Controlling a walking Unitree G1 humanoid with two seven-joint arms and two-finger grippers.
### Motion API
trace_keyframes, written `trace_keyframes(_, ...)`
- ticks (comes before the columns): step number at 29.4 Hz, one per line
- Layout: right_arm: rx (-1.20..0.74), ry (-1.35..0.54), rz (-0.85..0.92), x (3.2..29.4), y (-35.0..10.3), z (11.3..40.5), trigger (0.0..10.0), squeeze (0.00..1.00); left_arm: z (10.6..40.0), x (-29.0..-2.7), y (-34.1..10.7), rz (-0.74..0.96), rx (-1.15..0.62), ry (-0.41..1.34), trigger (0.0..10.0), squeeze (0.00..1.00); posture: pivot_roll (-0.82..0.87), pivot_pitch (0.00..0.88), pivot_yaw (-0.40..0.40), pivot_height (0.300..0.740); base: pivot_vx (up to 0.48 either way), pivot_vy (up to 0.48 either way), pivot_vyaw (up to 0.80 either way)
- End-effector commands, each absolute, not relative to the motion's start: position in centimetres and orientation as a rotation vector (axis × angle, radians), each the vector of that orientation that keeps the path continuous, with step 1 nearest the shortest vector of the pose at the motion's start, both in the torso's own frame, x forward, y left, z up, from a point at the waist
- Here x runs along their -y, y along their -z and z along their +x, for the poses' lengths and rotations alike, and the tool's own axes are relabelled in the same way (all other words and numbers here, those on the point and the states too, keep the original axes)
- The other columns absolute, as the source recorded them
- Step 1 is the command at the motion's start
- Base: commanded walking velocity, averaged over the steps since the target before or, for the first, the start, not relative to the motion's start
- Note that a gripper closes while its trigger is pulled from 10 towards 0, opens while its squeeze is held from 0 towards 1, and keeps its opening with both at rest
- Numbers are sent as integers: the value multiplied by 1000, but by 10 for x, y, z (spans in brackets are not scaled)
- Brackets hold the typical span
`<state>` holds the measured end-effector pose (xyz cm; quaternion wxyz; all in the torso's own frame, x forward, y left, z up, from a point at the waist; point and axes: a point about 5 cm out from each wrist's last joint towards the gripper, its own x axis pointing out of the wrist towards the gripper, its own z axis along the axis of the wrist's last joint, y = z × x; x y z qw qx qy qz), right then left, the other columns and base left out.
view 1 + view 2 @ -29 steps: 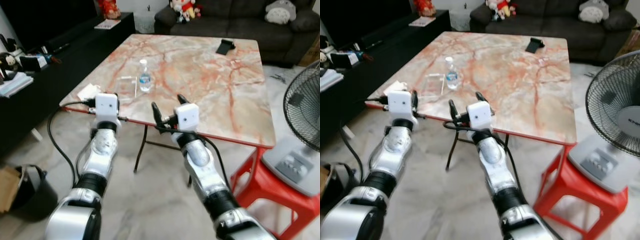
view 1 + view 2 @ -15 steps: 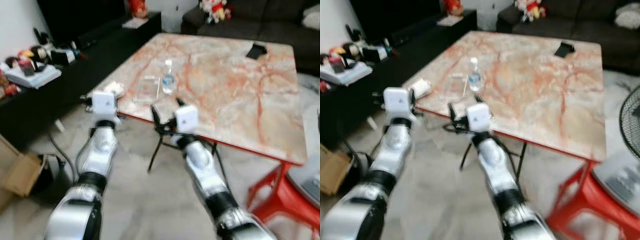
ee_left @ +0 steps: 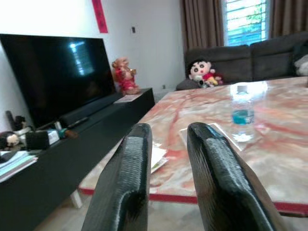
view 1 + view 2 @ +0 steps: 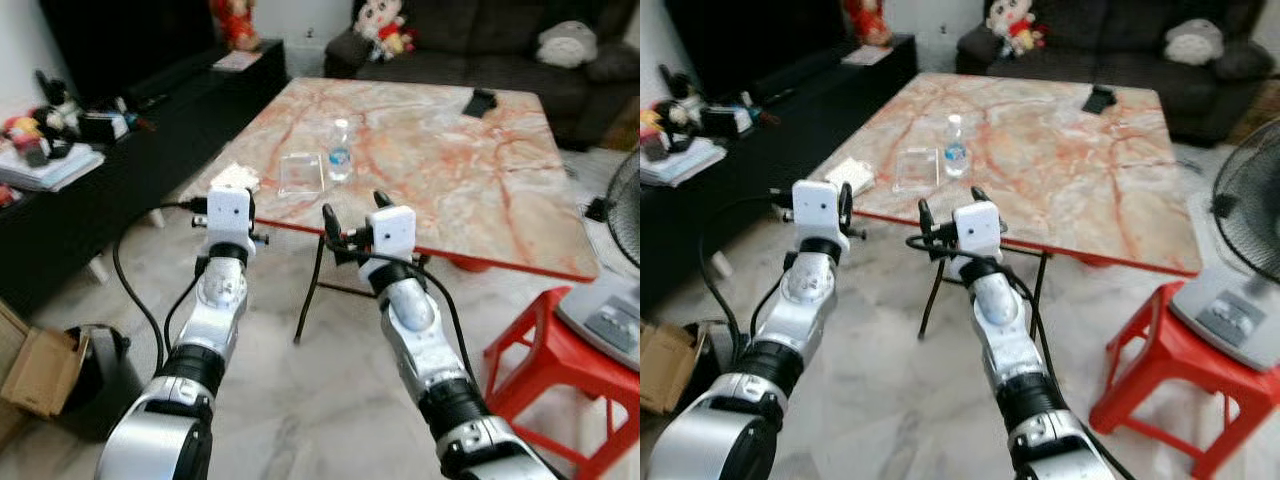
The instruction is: Picking trash to rubbish bin
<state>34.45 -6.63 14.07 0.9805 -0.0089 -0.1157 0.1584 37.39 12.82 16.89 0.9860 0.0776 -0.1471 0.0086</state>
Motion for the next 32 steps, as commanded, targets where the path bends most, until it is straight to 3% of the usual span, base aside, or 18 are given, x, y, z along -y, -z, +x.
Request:
trace_keyframes(1,249,-337,-19,60,-147,346,10000,0,375,-133,-168,173,281,-22,10000,0,-83,1,32,740,0,0,0)
trace_keyframes(9,248,-320,-7,61,-150,347,10000,0,375,-123,-175,177,307,36,10000,0,-81,2,35,740,0,0,0)
trace_keyframes(14,247,-316,10,59,-153,349,10000,0,377,-131,-179,179,317,3,10000,0,-79,0,42,740,463,0,0)
trace_keyframes(19,255,-318,21,59,-154,349,10000,0,377,-130,-181,179,322,4,10000,0,-78,0,43,740,480,0,-665)
trace_keyframes(32,263,-330,23,57,-157,348,10000,0,376,-133,-184,178,331,-14,10000,0,-79,1,43,740,480,0,0)
